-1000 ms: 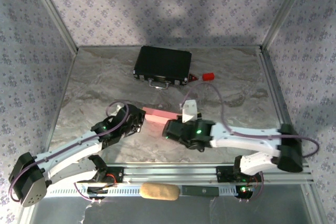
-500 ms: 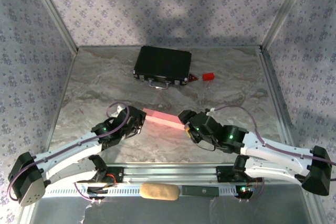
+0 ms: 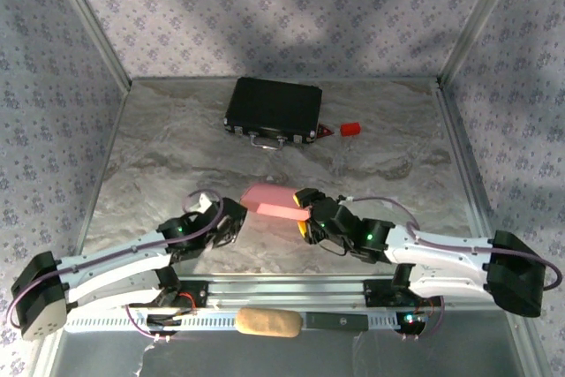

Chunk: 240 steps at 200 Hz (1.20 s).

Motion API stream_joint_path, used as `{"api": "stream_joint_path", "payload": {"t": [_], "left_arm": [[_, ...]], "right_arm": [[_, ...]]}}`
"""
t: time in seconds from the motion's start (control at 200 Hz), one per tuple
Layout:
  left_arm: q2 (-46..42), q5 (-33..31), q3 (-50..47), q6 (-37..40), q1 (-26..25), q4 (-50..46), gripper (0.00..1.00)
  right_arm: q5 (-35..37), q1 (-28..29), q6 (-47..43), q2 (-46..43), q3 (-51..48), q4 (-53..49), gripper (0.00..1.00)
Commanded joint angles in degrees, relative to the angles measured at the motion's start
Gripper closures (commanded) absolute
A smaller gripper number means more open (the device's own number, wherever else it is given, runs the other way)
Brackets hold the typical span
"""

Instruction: Fold the paper box

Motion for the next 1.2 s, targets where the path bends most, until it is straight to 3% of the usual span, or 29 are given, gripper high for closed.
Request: {"api": "stream_joint_path", "payload": {"t": [0.0, 0.2, 0.33, 0.425, 0.525, 0.57, 0.635, 0.755, 0.864, 0.979, 1.194], "left_arm": [[0.12, -0.05, -2.43, -2.33, -0.51, -7.64, 0.87], [-2.25, -1.69, -1.44, -0.86, -0.43, -9.95, 0.68], [-4.57, -1.69, -1.5, 0.1, -0.26, -11.29, 0.58], [-6.67, -2.69, -0.39, 5.45, 0.57, -12.32, 0.53], [-6.02, 2.39, 3.22, 19.09, 6.64, -13.12, 0.44], [-4.64, 7.16, 4.28, 23.66, 10.78, -13.46, 0.44], [-3.02, 11.81, 5.36, 31.14, 15.54, -12.67, 0.49], [0.78, 14.74, 9.81, 44.86, 21.0, -16.59, 0.48], [5.11, 21.35, 9.87, 51.39, 25.13, -12.87, 0.5], [10.24, 25.09, 7.78, 53.34, 27.03, -4.06, 0.5], [21.26, 30.55, 7.79, 52.8, 27.48, 8.25, 0.51]], "right_arm": [[1.1, -1.43, 3.7, 2.15, -1.38, 5.99, 0.23], [-2.13, -6.25, -0.38, 4.82, -3.15, 8.36, 0.25], [-5.44, -8.34, -2.54, 2.97, -3.81, 3.67, 0.25], [-3.36, -9.25, -6.9, -3.17, -1.71, -9.82, 0.26], [-3.77, -16.13, -25.5, -6.3, 7.4, -27.53, 0.28], [-6.14, -18.93, -32.37, -5.33, 10.75, -33.24, 0.28], [-10.02, -22.15, -44.24, -3.24, 12.78, -31.29, 0.3], [-11.4, -24.0, -58.82, 3.03, 15.71, -32.91, 0.34], [-15.38, -24.9, -69.35, 11.01, 18.04, -29.62, 0.37], [-19.38, -24.54, -74.19, 18.11, 20.2, -26.3, 0.38], [-20.91, -23.82, -74.66, 23.52, 20.99, -21.85, 0.38]]}}
